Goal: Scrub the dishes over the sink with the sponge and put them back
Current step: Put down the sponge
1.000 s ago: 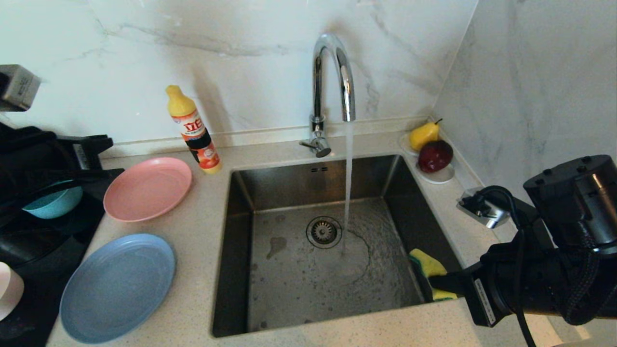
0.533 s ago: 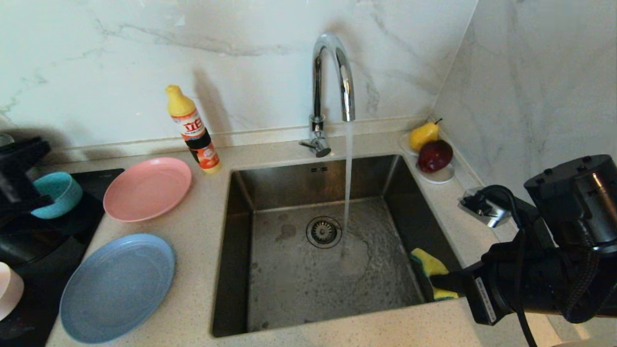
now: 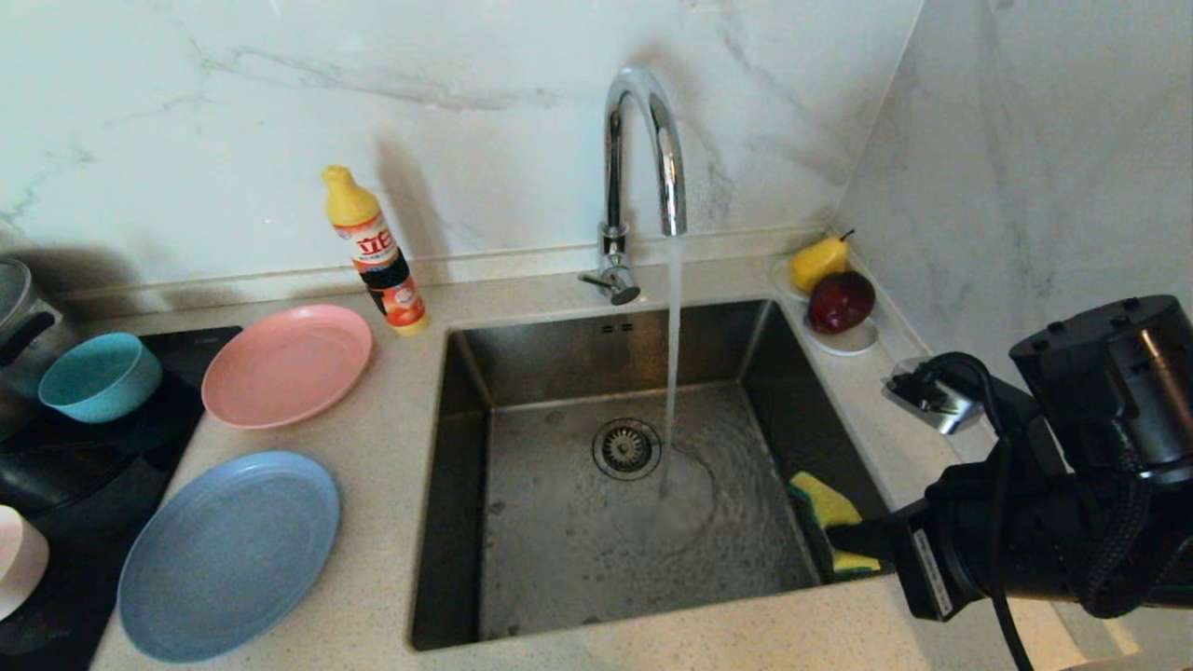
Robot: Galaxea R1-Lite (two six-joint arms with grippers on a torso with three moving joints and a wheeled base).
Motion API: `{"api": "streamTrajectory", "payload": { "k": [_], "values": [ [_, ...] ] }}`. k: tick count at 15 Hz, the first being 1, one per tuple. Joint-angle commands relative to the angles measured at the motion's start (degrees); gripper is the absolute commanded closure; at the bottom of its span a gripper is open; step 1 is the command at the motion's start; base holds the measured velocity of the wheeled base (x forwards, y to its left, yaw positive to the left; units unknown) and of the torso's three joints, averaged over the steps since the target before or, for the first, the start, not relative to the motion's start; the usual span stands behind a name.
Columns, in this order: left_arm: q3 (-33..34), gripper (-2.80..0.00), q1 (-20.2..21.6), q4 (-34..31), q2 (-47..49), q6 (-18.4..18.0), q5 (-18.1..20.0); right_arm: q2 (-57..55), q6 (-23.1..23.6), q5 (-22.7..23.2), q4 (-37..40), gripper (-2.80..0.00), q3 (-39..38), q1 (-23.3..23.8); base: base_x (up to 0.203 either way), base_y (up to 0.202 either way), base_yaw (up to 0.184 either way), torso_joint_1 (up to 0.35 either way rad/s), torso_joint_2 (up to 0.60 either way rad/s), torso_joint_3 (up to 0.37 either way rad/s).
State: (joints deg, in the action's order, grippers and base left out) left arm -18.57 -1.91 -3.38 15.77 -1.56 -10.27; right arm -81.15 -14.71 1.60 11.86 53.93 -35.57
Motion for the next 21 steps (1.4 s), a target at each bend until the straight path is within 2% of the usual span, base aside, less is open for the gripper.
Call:
{"api": "streamTrajectory", "payload": {
  "k": [1, 3, 4, 7, 15, 21],
  "values": [
    [8.8, 0.00, 1.2, -3.3, -13.3, -0.2, 1.1, 0.0, -0.1, 0.1, -0.4, 0.00, -0.1, 0.0, 0.000, 0.000, 0.000, 0.000, 0.00, 0.000],
    [14.5, 0.00, 1.5, -3.2, -15.4, -0.9, 3.3, 0.2, -0.2, 0.1, -0.4, 0.00, -0.3, 0.0, 0.000, 0.000, 0.000, 0.000, 0.00, 0.000],
    [14.6, 0.00, 1.6, -2.9, -15.8, -1.1, 5.2, 0.4, -0.1, 0.1, -0.5, 0.00, -0.8, 0.0, 0.000, 0.000, 0.000, 0.000, 0.00, 0.000],
    [17.6, 0.00, 1.7, -0.6, -15.8, -2.4, 12.8, 0.5, -0.1, 0.1, -0.5, 0.00, -0.8, 0.0, 0.000, 0.000, 0.000, 0.000, 0.00, 0.000],
    [18.1, 0.00, 1.7, 1.3, -15.8, -1.9, 12.4, 1.9, 0.8, -0.9, -0.4, 0.00, -1.0, -0.8, 0.000, 0.000, 0.000, 0.000, 0.00, 0.000],
    [18.1, 0.00, 1.7, 1.3, -15.8, -1.8, 12.4, 6.0, 9.4, -15.6, -0.1, 0.00, -3.8, -0.6, 0.000, 0.000, 0.000, 0.000, 0.00, 0.000]
  ]
}}
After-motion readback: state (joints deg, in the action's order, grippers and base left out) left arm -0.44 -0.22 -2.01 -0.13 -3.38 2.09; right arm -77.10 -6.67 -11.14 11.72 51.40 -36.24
